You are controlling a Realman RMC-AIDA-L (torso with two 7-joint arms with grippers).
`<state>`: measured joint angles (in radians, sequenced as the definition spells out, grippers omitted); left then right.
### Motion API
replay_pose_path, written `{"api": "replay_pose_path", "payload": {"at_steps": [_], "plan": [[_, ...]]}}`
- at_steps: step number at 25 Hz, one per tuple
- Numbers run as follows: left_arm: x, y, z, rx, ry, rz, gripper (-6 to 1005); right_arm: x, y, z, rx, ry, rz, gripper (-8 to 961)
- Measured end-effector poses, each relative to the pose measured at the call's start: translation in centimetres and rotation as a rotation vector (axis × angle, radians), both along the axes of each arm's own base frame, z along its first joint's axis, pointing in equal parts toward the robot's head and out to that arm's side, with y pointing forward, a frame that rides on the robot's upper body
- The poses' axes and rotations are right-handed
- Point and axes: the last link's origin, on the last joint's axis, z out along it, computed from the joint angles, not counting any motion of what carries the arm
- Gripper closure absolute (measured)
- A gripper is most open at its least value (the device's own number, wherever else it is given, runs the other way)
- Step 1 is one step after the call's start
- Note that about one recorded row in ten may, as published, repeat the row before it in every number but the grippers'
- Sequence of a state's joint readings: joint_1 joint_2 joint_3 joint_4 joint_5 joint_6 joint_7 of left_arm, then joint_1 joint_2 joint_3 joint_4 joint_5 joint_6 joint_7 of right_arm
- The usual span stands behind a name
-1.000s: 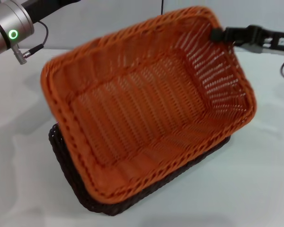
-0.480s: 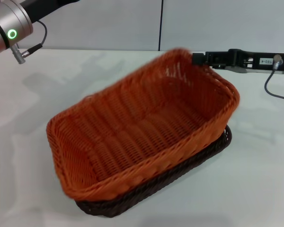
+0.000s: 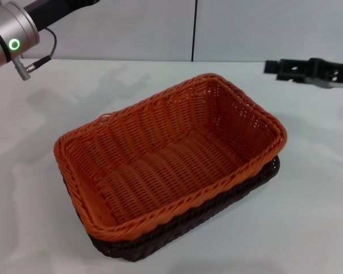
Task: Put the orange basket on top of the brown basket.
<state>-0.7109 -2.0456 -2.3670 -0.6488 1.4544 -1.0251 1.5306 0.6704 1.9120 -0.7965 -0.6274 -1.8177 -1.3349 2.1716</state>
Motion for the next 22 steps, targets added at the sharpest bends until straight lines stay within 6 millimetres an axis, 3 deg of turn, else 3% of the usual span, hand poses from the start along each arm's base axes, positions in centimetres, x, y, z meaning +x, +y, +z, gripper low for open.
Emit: {"api": "replay_pose_path", "payload": {"at_steps": [2,6,9,10,15,16,17,22], "plan": [[-0.2,-0.2,0.0,-0.002,-0.003,0.001,137,1.6,0.3,1.7,0.122,0.018,-0.046,313],[-0.5,-0.7,0.2,0.005,-0.034,-0.007,137,3.2,0.3,3.1,0.286,0.024,-0.051,288],[-0.8,-1.1,0.4,0.019,-0.050,-0.017,137,4.3,0.0,4.1,0.554,0.010,0.009,288],[-0.8,-1.1,0.4,0.019,-0.050,-0.017,137,4.3,0.0,4.1,0.554,0.010,0.009,288],[-2.0,-2.4,1.0,0.067,-0.066,-0.042,137,4.9,-0.4,3.4,0.924,-0.102,0.089,288],[-2.0,-2.4,1.0,0.067,-0.066,-0.042,137,4.9,-0.4,3.4,0.924,-0.102,0.089,288],[-3.6,-3.8,1.5,0.112,-0.070,-0.045,137,5.1,-0.3,2.8,1.008,-0.159,0.097,288],[-4.4,-4.6,1.4,0.131,-0.085,-0.048,137,5.2,0.2,2.0,1.150,-0.252,0.061,288]]}}
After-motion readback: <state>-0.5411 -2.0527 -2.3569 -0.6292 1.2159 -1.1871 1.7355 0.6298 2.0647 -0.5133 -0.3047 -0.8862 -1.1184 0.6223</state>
